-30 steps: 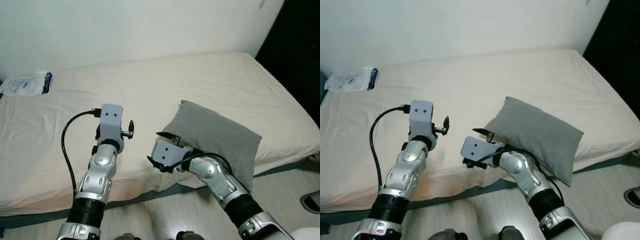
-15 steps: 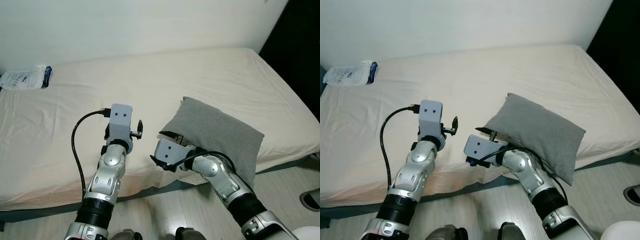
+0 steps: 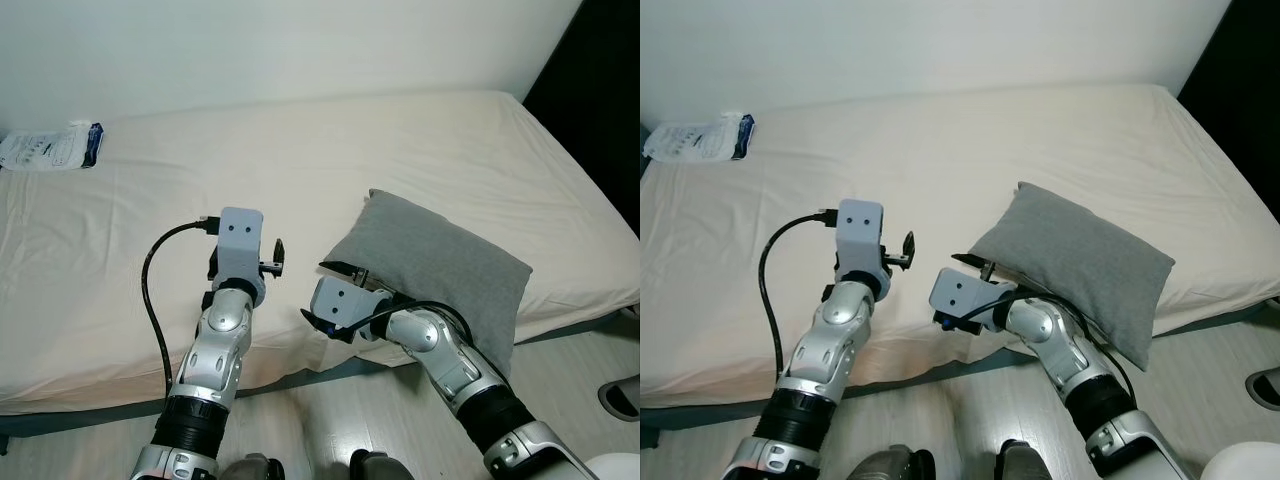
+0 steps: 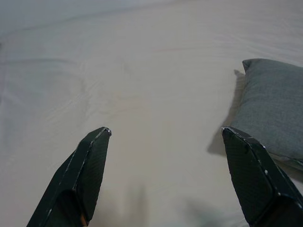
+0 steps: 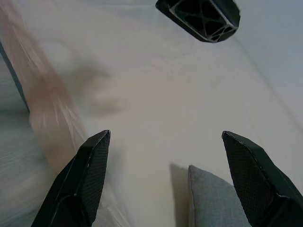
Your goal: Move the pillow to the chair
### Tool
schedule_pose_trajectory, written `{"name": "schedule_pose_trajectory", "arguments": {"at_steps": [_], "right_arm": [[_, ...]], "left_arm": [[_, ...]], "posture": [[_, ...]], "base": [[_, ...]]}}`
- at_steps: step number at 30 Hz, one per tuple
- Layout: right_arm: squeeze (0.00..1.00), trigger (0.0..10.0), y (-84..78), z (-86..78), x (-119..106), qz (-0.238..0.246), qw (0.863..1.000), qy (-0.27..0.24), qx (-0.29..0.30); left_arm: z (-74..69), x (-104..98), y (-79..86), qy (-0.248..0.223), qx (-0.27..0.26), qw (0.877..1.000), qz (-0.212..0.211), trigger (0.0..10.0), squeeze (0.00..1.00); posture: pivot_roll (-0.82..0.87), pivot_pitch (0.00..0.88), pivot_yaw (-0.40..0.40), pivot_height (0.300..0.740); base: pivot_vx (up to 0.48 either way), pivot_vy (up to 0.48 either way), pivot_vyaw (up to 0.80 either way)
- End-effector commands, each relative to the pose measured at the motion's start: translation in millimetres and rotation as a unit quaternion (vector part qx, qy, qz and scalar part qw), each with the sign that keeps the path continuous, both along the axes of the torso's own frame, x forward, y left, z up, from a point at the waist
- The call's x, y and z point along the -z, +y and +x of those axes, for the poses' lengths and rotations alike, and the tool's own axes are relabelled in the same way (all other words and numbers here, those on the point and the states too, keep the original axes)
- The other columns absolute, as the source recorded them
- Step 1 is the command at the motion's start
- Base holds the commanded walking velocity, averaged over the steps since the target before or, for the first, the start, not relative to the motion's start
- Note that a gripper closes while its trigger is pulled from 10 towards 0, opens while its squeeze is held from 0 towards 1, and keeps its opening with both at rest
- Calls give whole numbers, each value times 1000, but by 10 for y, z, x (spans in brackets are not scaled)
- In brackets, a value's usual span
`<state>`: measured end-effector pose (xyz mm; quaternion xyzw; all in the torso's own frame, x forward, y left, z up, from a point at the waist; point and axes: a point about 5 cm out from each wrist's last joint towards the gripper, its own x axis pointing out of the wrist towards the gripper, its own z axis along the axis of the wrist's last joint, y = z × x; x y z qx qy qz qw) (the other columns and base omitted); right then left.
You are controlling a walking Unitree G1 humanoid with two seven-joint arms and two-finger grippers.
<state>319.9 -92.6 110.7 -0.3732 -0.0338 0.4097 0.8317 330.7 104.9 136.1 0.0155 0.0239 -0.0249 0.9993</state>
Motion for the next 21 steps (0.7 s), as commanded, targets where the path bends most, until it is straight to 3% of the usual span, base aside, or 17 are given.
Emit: {"name": "schedule_pose_trajectory", "arguments": {"at_steps": [1, 21], "right_arm": [[0, 10000, 6, -1, -27, 5, 1000, -1, -1], [0, 10000, 22, 1, -32, 6, 1000, 0, -1]], "left_arm": [[-35, 60, 17, 13, -6, 1000, -3, 10000, 0], [-21, 46, 65, 12, -13, 1000, 1, 10000, 0]], "posture": [[-29, 256, 20, 740], [-21, 255, 28, 740]], "base": [[0, 0, 0], [0, 0, 0]]}}
